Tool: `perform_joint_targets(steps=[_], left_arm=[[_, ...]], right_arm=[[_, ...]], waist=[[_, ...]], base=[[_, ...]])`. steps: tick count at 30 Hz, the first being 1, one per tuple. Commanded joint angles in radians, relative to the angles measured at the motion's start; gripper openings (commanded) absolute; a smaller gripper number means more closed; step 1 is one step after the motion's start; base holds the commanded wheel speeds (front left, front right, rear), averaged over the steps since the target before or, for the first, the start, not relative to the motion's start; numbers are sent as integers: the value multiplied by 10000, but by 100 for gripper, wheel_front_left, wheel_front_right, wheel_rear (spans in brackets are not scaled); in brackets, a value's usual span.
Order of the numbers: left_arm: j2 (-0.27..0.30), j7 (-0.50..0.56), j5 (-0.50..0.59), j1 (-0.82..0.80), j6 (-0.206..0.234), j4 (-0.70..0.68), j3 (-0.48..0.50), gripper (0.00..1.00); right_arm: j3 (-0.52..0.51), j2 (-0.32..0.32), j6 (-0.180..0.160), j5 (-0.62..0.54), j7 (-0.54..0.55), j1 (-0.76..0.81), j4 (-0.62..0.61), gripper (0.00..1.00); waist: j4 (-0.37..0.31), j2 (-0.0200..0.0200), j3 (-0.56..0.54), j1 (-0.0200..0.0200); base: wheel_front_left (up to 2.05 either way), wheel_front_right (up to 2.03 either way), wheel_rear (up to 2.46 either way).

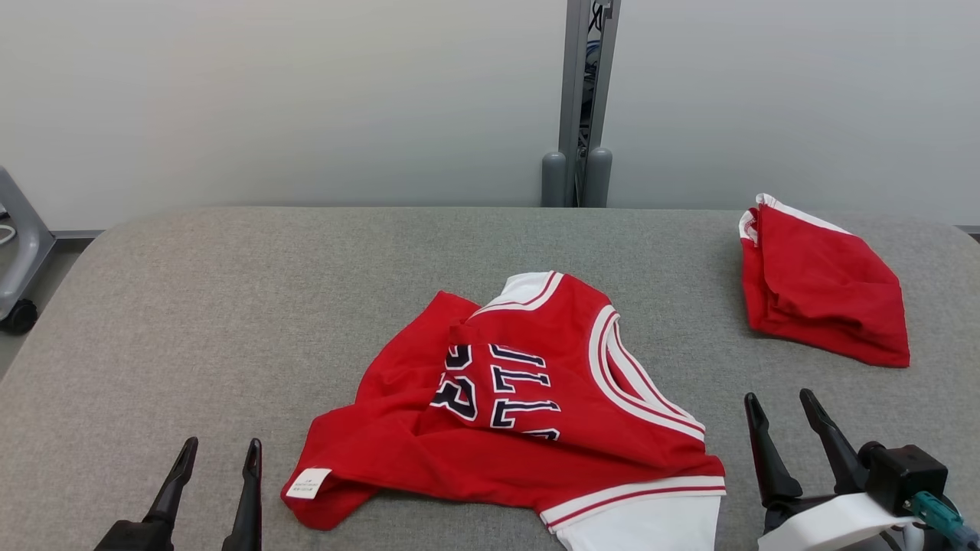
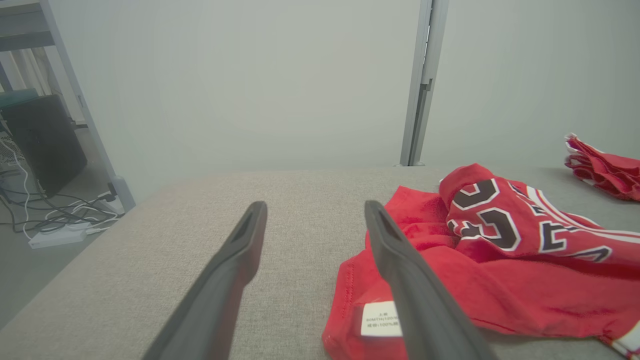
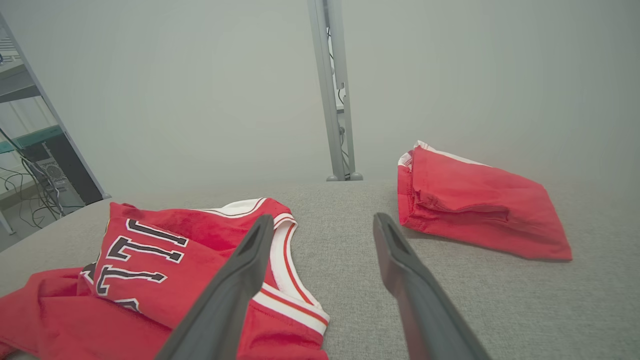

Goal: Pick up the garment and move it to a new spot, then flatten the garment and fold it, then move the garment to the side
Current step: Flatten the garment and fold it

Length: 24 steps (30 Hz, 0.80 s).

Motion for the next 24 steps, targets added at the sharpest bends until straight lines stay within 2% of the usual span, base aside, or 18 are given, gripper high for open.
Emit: perform_joint_targets(steps=[1,24], left_arm=[[29,-53,-46,60,-43,-15,7,100],[34,-53,-109,131,-60,-61,-2,100]], right_arm=[[-29,-18,1,-89,-11,26,24,100],[19,-76,1,-70,-11,-42,237,100]], waist=[[5,0,0,0],[-28,0,-23,0]], base=[[0,0,0],[0,0,0]])
